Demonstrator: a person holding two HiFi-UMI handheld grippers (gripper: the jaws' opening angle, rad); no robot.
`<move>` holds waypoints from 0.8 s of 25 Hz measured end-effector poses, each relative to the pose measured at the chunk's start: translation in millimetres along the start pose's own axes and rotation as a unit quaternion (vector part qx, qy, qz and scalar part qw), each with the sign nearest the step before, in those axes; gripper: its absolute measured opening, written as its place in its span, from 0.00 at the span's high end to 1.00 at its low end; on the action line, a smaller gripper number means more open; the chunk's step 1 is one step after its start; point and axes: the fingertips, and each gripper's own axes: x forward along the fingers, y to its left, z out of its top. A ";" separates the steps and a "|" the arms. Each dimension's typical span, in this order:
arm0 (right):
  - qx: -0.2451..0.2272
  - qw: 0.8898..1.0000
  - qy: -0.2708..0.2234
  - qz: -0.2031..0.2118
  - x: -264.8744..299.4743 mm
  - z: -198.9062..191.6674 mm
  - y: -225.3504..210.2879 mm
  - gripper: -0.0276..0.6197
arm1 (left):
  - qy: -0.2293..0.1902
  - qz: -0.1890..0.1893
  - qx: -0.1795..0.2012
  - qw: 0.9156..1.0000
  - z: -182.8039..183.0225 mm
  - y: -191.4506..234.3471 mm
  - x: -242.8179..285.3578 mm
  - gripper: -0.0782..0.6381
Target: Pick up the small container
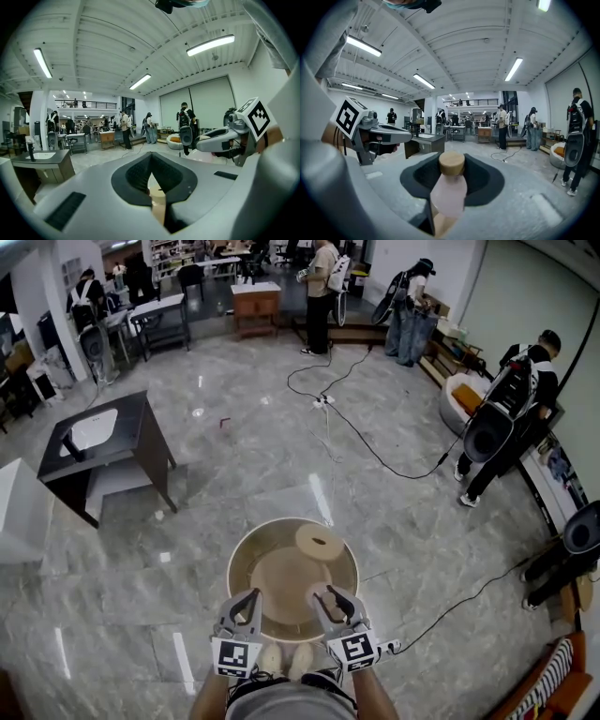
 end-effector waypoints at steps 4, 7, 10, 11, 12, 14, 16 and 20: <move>-0.001 1.000 -0.006 -0.011 -17.6 6.0 5.6 0.75 | -0.003 0.002 -0.006 1.000 1.1 -2.1 -15.1 0.87; 0.000 1.000 -0.004 -0.013 -24.6 7.4 10.2 0.75 | -0.003 0.000 -0.008 1.000 0.2 -4.0 -22.5 0.87; -0.003 1.000 -0.003 -0.015 -28.6 9.5 13.7 0.75 | -0.002 -0.005 -0.009 1.000 -0.5 -7.0 -26.6 0.87; -0.004 1.000 -0.003 -0.015 -29.3 9.7 14.8 0.75 | -0.002 -0.006 -0.009 1.000 -0.7 -7.5 -27.4 0.87; -0.005 1.000 -0.003 -0.017 -29.7 9.3 15.5 0.75 | -0.002 -0.007 -0.008 1.000 -0.8 -7.4 -27.9 0.87; -0.005 1.000 -0.002 -0.019 -29.7 8.9 16.3 0.75 | -0.003 -0.010 -0.007 1.000 -0.1 -6.9 -27.8 0.87; -0.003 1.000 -0.003 -0.018 -29.8 9.5 17.4 0.75 | -0.005 -0.012 -0.004 1.000 1.0 -7.3 -27.6 0.87; -0.003 1.000 -0.002 -0.019 -29.9 8.5 19.4 0.75 | -0.006 -0.012 -0.016 1.000 4.2 -8.2 -27.7 0.87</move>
